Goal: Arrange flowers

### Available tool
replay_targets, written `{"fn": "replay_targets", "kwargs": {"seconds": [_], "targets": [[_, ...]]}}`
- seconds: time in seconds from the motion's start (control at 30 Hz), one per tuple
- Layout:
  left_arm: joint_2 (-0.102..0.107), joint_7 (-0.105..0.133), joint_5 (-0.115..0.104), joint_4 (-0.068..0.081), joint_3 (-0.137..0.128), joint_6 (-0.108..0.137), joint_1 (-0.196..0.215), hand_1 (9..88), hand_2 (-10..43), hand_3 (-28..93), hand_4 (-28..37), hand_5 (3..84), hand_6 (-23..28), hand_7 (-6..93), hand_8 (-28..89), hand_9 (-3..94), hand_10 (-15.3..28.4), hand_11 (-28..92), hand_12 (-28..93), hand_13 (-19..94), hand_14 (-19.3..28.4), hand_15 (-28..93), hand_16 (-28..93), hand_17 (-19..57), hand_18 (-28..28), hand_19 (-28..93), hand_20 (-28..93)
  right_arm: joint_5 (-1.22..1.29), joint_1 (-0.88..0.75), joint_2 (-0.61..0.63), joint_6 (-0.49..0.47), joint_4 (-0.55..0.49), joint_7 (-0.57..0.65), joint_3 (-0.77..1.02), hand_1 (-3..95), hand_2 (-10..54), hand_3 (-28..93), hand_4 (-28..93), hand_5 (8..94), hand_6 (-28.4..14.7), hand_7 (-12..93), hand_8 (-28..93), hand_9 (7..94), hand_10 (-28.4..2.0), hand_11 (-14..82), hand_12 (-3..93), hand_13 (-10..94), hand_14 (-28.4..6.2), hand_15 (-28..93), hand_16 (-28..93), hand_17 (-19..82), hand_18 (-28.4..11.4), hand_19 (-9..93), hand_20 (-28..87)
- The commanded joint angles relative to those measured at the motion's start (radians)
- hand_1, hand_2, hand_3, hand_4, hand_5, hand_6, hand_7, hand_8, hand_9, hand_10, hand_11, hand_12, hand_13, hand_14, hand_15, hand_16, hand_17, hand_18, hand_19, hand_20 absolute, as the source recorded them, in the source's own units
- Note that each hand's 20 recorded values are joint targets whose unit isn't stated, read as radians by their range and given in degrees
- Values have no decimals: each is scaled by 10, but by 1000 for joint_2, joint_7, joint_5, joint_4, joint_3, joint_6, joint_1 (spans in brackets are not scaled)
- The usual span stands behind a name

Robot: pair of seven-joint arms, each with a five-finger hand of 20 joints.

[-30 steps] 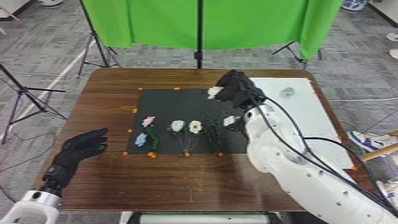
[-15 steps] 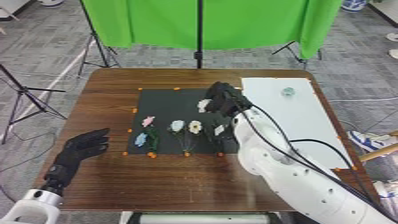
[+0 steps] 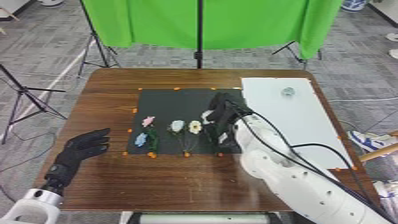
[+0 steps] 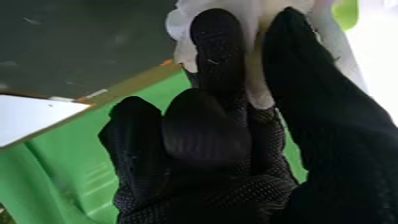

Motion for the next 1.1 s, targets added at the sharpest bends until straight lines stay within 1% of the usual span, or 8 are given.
{"fn": "replay_targets", "kwargs": {"seconds": [0.03, 0.07, 0.1, 0.17, 0.47, 0.83, 0.93, 1.1], "targets": [[-3, -6, 4, 6, 2, -10, 5, 374, -45, 679, -36, 430, 25, 118, -62, 396, 126, 186, 135, 342, 181, 250, 27, 31, 155, 305, 340, 4, -5, 19, -48, -21, -1, 16, 449, -95, 664, -174, 664, -4, 208, -8, 721, -134, 268, 316, 816, -49, 688, 382, 548, -178, 932, 640], [-2, -8, 4, 7, 3, -9, 3, 374, -45, 679, -37, 430, 25, 118, -63, 396, 125, 186, 135, 342, 181, 250, 27, 31, 155, 305, 340, 14, -6, 20, -55, -23, 0, 21, 431, -95, 682, -174, 662, -3, 202, -69, 713, -136, 273, 294, 814, -50, 686, 382, 545, -177, 932, 637], [-4, -6, 5, 6, 1, -9, 6, 374, -45, 679, -37, 430, 25, 118, -63, 397, 125, 186, 135, 342, 181, 250, 27, 31, 155, 304, 340, 15, -6, 23, -60, -29, 1, 22, 427, -95, 686, -174, 660, -3, 201, -85, 707, -139, 272, 288, 812, -51, 685, 382, 543, -178, 932, 636], [-6, -7, 4, 3, 0, -3, 11, 374, -45, 679, -36, 430, 26, 118, -62, 397, 125, 185, 134, 342, 181, 250, 27, 31, 155, 304, 340, 13, -7, 24, -92, -36, 3, 31, 422, -95, 686, -175, 650, -3, 198, -93, 701, -144, 267, 284, 811, -52, 683, 382, 541, -180, 932, 635], [-10, -7, 7, 0, -3, -2, 13, 375, -45, 679, -35, 430, 26, 118, -62, 396, 125, 185, 135, 342, 182, 250, 27, 31, 156, 305, 340, -4, -7, 38, -196, -77, 13, 57, 383, -95, 660, -160, 596, -5, 149, -87, 686, -156, 243, 280, 813, -53, 663, 378, 538, -184, 932, 626], [-10, -8, 6, -1, -5, -2, 15, 375, -45, 679, -35, 430, 25, 118, -63, 397, 126, 186, 135, 341, 182, 249, 27, 31, 156, 305, 340, 65, -6, 49, -288, -135, 14, 121, 351, -95, 637, -149, 586, -8, 125, -81, 763, -153, 270, 281, 829, -61, 652, 371, 542, -193, 932, 618], [-13, -7, 6, -4, -6, 2, 20, 375, -45, 679, -35, 430, 24, 118, -63, 397, 125, 186, 135, 341, 181, 248, 27, 31, 156, 304, 340, 74, -16, 61, -256, -156, 2, 155, 345, -95, 628, -143, 607, -12, 124, -80, 775, -152, 274, 280, 833, -63, 651, 371, 545, -196, 932, 619], [-15, -5, 6, -6, -7, 6, 23, 374, -45, 679, -35, 431, 24, 119, -63, 397, 125, 186, 135, 341, 182, 248, 27, 31, 156, 304, 340, 22, -9, 103, -1, -125, 15, 195, 322, -95, 630, -134, 628, -14, 132, -76, 756, -157, 259, 277, 824, -70, 640, 369, 533, -199, 932, 618]]}}
